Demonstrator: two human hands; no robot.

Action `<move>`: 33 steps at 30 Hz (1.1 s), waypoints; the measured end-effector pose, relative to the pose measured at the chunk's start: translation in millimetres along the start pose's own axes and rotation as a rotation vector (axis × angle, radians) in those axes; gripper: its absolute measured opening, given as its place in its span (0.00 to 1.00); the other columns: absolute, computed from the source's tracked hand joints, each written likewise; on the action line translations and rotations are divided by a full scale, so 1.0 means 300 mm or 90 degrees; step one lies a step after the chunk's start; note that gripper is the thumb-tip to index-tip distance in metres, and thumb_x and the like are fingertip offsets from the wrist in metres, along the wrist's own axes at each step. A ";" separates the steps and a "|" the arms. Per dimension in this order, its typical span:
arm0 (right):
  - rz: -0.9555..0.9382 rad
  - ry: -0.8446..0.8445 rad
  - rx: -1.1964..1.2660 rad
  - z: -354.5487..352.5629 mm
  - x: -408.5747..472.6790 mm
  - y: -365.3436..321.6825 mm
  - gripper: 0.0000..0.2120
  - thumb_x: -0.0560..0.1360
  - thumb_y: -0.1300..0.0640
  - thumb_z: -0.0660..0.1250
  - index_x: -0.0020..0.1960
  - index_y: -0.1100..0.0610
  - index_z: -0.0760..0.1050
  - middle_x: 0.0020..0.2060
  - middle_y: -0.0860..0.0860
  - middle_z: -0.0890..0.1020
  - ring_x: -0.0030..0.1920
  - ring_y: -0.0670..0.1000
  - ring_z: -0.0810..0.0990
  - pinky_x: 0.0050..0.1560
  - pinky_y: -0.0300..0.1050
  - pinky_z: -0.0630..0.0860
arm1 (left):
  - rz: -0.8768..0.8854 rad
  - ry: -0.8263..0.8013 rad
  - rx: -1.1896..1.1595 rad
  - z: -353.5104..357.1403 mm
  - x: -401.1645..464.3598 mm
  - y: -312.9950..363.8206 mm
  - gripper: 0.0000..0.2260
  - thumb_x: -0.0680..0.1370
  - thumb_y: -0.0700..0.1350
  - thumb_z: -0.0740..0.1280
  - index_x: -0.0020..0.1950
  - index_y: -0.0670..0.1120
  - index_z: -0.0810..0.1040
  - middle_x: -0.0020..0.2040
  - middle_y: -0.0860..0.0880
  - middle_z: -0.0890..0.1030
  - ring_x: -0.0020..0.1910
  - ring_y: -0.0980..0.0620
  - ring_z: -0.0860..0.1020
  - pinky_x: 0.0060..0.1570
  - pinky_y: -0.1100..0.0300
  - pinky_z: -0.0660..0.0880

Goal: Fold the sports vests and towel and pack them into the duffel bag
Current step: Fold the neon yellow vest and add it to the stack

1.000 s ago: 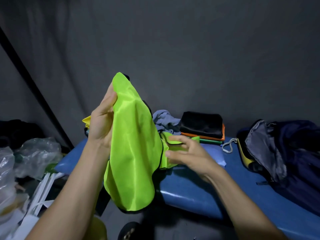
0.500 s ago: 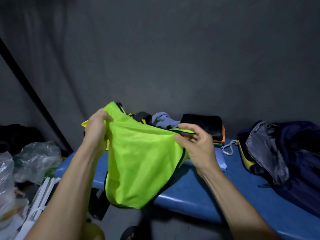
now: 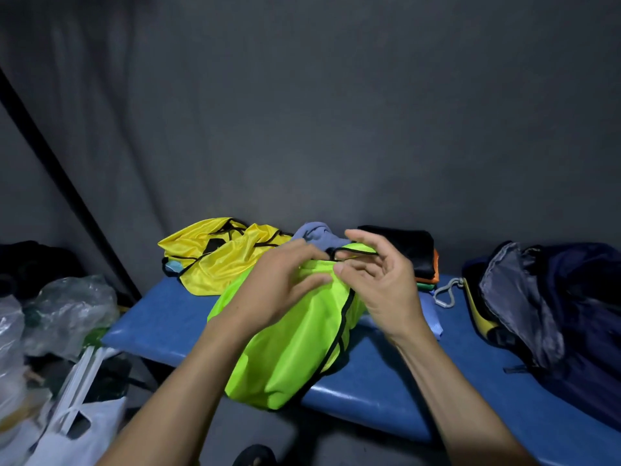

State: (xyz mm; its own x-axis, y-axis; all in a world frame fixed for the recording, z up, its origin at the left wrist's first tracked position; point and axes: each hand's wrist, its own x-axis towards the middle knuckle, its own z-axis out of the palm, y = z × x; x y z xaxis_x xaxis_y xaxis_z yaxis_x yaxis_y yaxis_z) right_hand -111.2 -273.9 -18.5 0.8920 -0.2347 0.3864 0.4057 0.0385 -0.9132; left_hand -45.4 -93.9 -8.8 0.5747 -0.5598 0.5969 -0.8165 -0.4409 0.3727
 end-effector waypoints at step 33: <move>-0.086 -0.124 -0.152 -0.124 0.014 -0.150 0.07 0.75 0.65 0.74 0.41 0.65 0.79 0.32 0.55 0.81 0.34 0.45 0.76 0.36 0.40 0.72 | -0.061 -0.141 -0.232 -0.140 0.025 0.267 0.06 0.72 0.45 0.79 0.45 0.52 0.85 0.42 0.51 0.79 0.48 0.48 0.78 0.52 0.53 0.73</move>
State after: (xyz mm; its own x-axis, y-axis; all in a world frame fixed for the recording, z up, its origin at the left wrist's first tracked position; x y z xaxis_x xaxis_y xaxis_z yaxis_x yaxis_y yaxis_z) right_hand -133.2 -312.7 19.6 0.8640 -0.0310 0.5025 0.4853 -0.2146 -0.8476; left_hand -108.8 -104.0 55.3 0.6148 -0.6824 0.3954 -0.7016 -0.2442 0.6694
